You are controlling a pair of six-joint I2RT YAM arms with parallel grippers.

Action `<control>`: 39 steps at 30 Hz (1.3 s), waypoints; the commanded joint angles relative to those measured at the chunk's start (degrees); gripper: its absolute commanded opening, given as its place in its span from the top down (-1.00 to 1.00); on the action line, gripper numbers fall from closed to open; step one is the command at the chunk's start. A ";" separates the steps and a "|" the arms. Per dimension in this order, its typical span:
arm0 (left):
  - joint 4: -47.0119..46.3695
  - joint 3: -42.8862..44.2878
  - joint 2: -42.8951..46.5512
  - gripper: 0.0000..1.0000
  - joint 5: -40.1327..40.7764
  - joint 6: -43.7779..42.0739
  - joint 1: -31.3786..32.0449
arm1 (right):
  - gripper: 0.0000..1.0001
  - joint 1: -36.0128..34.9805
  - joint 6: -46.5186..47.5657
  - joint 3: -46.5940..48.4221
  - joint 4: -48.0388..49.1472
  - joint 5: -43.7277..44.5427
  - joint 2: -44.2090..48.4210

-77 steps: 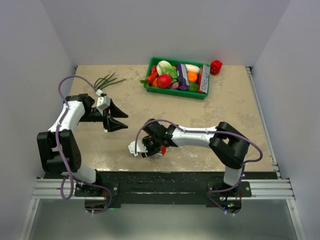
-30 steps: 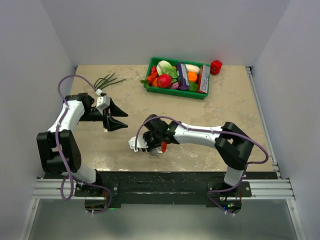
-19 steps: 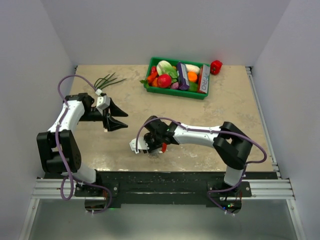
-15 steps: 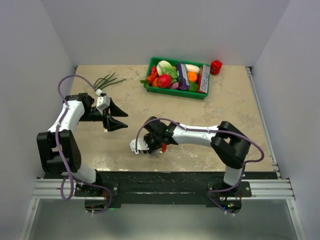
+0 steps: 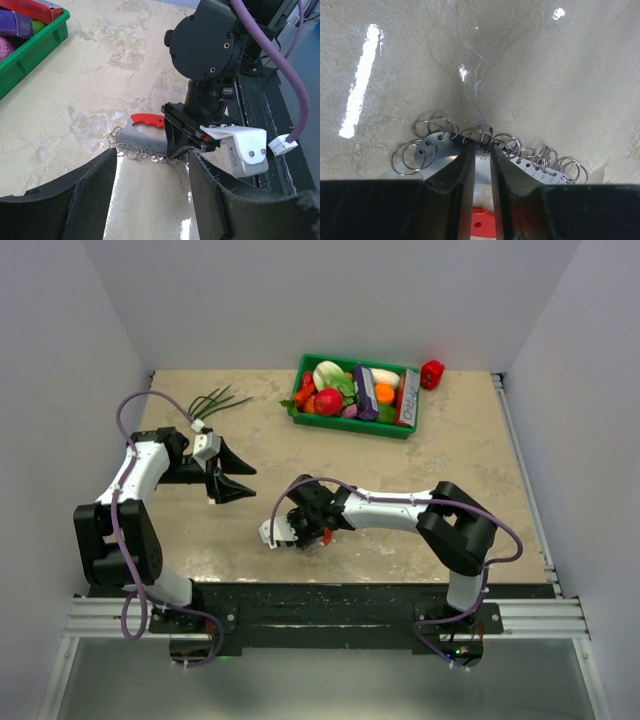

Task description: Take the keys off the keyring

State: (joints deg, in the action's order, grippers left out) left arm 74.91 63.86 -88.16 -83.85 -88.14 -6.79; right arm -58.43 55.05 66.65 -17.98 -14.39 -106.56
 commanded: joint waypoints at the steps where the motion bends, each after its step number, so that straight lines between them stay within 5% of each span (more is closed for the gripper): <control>1: 0.41 -0.22 0.27 -0.27 -5.53 -2.39 -0.60 | 0.65 -0.19 0.15 0.14 1.01 0.51 -0.05; 5: 0.41 -0.22 0.09 -0.27 -5.62 -2.48 -0.60 | 1.00 -0.45 0.32 0.15 1.10 0.42 -0.22; 12: 0.41 0.04 -0.17 -0.26 -5.00 -2.74 -0.51 | 1.00 -0.37 -0.90 0.75 0.67 -1.86 3.19; 20: 0.32 4.25 -0.87 -0.25 -5.09 2.44 -0.60 | 1.00 7.01 -2.93 4.89 -7.94 -15.30 14.36; 30: 0.32 8.82 -3.60 -0.25 -5.36 6.75 -0.42 | 1.00 17.91 -5.21 2.51 -7.42 -34.90 21.05; 37: 0.06 14.36 -4.13 -0.24 -1.15 16.31 -0.07 | 1.00 20.55 -5.74 4.36 -9.17 -42.21 20.69; 38: -1.51 14.72 -3.34 -0.25 -0.01 20.33 0.28 | 1.00 20.64 -5.57 4.80 -9.62 -42.38 20.69; 39: -12.58 13.50 -2.12 -0.24 4.71 36.38 0.63 | 1.00 20.64 -5.22 4.89 -9.97 -42.47 20.87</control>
State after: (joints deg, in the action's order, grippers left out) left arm 74.56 75.31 -93.10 -83.64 -75.35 -6.70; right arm -37.56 49.87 69.25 -26.63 -50.83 -86.32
